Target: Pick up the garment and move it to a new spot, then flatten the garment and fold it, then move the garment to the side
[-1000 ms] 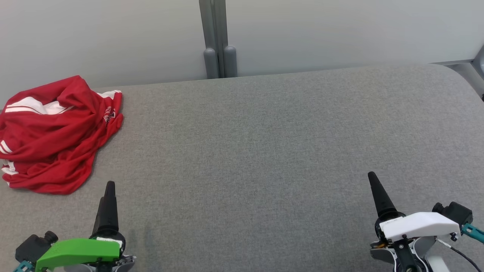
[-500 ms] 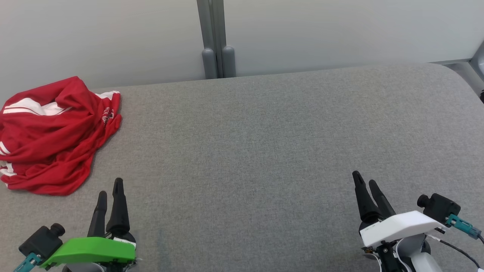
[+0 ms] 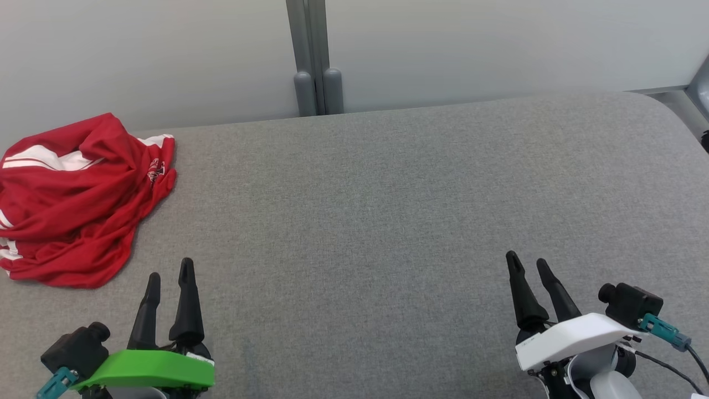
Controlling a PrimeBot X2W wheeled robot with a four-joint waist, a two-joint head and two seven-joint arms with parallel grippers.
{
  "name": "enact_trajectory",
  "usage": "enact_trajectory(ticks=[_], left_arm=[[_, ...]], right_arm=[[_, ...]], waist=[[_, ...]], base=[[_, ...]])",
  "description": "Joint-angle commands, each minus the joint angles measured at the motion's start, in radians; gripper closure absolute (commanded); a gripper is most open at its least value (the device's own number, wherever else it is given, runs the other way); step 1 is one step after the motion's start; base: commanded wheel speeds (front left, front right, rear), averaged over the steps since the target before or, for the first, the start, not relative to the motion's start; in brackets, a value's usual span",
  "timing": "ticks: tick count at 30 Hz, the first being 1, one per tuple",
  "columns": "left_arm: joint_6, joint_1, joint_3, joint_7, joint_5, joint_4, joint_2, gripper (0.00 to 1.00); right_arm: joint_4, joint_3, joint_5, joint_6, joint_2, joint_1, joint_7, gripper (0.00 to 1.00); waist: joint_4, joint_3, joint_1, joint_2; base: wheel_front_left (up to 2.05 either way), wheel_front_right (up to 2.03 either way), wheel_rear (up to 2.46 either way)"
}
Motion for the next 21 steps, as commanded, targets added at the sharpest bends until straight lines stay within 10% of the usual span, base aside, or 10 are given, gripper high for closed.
enact_trajectory(ticks=[1,21], left_arm=[[0.003,0.002,-0.004,-0.010,0.034,-0.018,0.009,0.00],[-0.017,0.022,-0.036,-0.061,0.220,-0.022,0.011,0.00]], right_arm=[[-0.015,0.005,-0.037,0.000,-0.006,-0.003,-0.012,0.00],[-0.025,0.035,-0.238,0.000,-0.007,0.010,-0.063,0.00]], waist=[[0.000,-0.001,0.0000,0.0000],[-0.006,-0.004,0.0000,0.0000]], base=[[0.00,0.00,0.00],[0.00,0.00,0.00]])
